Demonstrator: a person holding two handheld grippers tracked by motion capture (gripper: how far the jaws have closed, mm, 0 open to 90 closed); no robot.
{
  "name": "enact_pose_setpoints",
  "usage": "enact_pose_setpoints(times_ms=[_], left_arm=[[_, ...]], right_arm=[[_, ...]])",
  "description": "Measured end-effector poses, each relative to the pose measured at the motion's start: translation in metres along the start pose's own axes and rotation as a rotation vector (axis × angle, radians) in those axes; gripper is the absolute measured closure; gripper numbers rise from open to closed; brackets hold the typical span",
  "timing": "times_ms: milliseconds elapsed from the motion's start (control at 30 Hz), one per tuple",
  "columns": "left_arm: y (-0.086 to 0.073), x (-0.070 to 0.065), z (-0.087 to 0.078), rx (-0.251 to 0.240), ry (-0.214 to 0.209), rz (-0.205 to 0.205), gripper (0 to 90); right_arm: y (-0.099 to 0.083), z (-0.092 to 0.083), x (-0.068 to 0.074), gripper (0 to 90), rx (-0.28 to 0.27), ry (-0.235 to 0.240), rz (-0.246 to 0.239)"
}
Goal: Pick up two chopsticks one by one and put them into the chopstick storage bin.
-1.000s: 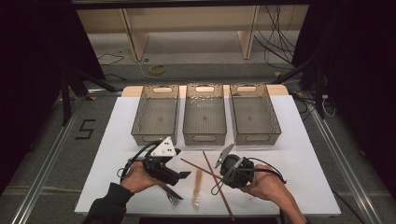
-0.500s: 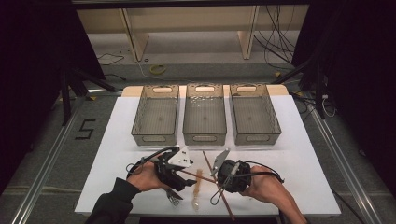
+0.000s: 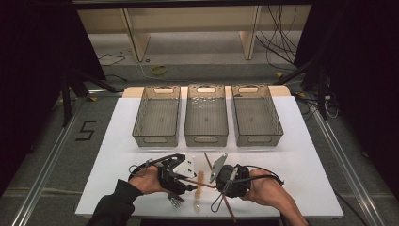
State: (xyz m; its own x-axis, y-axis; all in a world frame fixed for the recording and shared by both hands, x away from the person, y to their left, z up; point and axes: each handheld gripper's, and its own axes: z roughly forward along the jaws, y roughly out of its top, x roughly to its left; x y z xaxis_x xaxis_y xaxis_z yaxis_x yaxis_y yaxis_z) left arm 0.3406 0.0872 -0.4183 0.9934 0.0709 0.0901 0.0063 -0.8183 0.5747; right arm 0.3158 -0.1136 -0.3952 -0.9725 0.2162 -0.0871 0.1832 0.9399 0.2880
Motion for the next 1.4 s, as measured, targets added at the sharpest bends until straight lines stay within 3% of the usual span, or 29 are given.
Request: enact_pose_setpoints(times_ms=[467, 533, 700, 833, 867, 900, 1067, 1167, 1200, 1267, 1300, 1367, 1400], left_arm=[[-0.002, -0.002, 0.003, 0.035, -0.037, 0.062, 78.7], [-0.002, -0.002, 0.003, 0.037, -0.043, 0.066, 79.9], [-0.001, -0.005, 0.004, 0.046, -0.071, 0.094, 83.4], [0.000, -0.006, 0.003, 0.050, -0.066, 0.090, 84.7], [-0.001, -0.005, 0.003, 0.053, -0.051, 0.087, 84.7], [-0.002, -0.004, 0.002, 0.050, -0.040, 0.074, 84.7], [-0.007, 0.005, -0.003, 0.054, 0.021, -0.002, 84.7], [-0.011, 0.011, -0.005, 0.055, 0.060, -0.066, 84.7], [-0.012, 0.013, -0.006, 0.048, 0.065, -0.090, 84.7], [-0.013, 0.016, -0.009, 0.036, 0.089, -0.125, 84.7], [-0.013, 0.018, -0.011, 0.030, 0.105, -0.151, 84.7], [-0.016, 0.023, -0.015, 0.016, 0.136, -0.198, 84.7], [-0.017, 0.024, -0.017, 0.007, 0.142, -0.220, 84.7]], right_arm=[[0.001, 0.002, 0.004, 84.8, 0.016, 0.006, -0.051], [0.001, 0.002, 0.003, 84.7, 0.008, 0.012, -0.040], [0.001, 0.004, 0.002, 83.3, 0.007, 0.008, -0.070], [-0.002, 0.000, -0.001, 80.9, -0.004, -0.004, -0.040], [-0.003, -0.004, -0.004, 71.6, -0.031, -0.019, 0.003], [-0.003, -0.004, -0.004, 71.6, -0.031, -0.019, 0.003], [-0.010, -0.017, -0.013, 55.2, -0.123, -0.053, 0.106], [-0.013, -0.021, -0.017, 48.4, -0.181, -0.068, 0.189], [-0.015, -0.022, -0.020, 42.5, -0.216, -0.076, 0.235], [-0.016, -0.021, -0.021, 40.9, -0.231, -0.079, 0.253], [-0.019, -0.020, -0.022, 37.9, -0.254, -0.083, 0.303], [-0.020, -0.019, -0.023, 37.0, -0.262, -0.094, 0.312], [-0.022, -0.018, -0.023, 36.2, -0.272, -0.108, 0.341]])
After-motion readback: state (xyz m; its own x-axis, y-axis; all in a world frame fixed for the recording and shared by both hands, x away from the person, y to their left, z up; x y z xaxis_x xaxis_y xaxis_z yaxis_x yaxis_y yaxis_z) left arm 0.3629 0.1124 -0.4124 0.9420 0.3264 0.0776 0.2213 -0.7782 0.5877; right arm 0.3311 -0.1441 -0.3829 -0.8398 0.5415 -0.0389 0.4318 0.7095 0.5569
